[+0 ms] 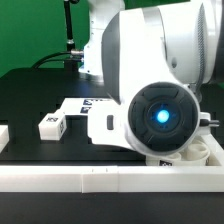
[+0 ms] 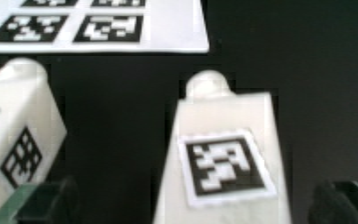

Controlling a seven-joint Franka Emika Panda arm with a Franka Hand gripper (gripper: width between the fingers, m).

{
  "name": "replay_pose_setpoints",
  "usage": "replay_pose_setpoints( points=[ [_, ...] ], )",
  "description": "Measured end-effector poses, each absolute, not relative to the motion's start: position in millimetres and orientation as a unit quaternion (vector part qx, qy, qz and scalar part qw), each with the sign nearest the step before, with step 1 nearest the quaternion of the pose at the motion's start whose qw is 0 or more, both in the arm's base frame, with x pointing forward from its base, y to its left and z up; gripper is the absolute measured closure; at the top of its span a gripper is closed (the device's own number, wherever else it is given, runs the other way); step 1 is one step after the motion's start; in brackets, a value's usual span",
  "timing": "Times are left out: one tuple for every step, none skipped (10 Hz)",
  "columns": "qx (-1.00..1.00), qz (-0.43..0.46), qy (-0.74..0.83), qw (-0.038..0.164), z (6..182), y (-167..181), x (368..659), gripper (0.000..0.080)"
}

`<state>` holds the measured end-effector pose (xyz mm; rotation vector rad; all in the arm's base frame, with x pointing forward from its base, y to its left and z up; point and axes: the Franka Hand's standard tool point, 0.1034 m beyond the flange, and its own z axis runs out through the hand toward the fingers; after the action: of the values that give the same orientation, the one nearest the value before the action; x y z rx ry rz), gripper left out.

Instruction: Assemble stool

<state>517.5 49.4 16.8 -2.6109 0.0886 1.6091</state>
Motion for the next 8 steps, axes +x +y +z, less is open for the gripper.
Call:
replay_pose_setpoints(
  points=[
    [-0.854,0.518,0.028,0.036,20.0,51.6,515.0,0.0151],
    [-0.854,0.519,0.028,0.035,16.5,52.3,512.1,0.0151],
    [-0.856,0.516,0.029,0.035,12.5,52.9,511.6,0.0151],
    [-0.857,0.513,0.029,0.035,11.5,53.1,511.5,0.0151],
    [-0.857,0.513,0.029,0.035,11.3,53.1,511.4,0.0278],
    [-0.857,0.513,0.029,0.035,11.3,53.1,511.3,0.0413],
    [-0.857,0.513,0.028,0.035,11.3,53.2,511.3,0.0413],
    [-0.857,0.513,0.028,0.035,11.5,53.6,511.4,0.0475]
  ],
)
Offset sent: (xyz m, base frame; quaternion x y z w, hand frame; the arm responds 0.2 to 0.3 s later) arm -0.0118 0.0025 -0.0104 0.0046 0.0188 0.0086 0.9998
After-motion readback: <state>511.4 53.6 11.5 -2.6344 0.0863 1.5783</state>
